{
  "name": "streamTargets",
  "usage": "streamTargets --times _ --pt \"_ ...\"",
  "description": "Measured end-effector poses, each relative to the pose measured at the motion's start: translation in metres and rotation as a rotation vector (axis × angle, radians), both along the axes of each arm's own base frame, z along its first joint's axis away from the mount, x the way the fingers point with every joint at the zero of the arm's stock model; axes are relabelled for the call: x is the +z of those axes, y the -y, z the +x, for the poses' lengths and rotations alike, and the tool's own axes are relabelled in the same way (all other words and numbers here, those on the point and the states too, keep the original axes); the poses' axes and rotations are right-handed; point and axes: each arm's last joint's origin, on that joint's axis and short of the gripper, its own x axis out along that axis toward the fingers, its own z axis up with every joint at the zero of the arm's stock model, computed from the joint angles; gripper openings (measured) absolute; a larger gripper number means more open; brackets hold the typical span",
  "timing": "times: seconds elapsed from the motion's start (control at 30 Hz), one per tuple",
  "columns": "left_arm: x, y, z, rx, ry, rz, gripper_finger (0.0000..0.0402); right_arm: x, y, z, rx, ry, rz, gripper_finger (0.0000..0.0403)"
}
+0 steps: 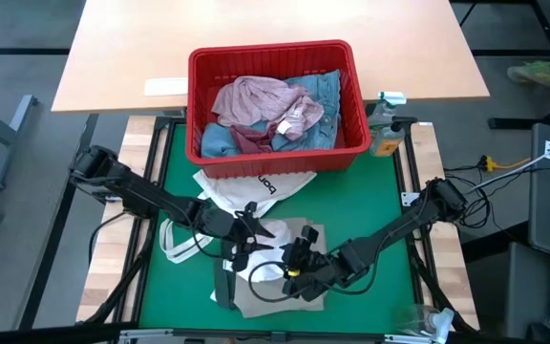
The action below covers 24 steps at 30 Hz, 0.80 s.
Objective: Fold laundry
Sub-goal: Fold the pink panty
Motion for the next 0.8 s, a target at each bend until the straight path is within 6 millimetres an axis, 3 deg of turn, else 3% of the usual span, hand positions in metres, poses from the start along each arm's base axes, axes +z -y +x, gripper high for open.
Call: streamTargets --times 0.3,0.63,0.8 --pt "0.020 -0.001 -0.040 -0.050 -0.157 0.019 0.0116 0.002 0.003 0.011 -0.053 0.093 0.042 0.0205" --pt "0.006 0.022 -0.069 -0.090 -0.394 -0.009 0.0120 -0.031 0.014 0.038 -0.159 0.100 0.171 0.0205" --pt "0.001 0.036 -0.074 -0.086 -0.393 0.046 0.0147 -0.034 0.014 0.040 -0.173 0.108 0.194 0.0205"
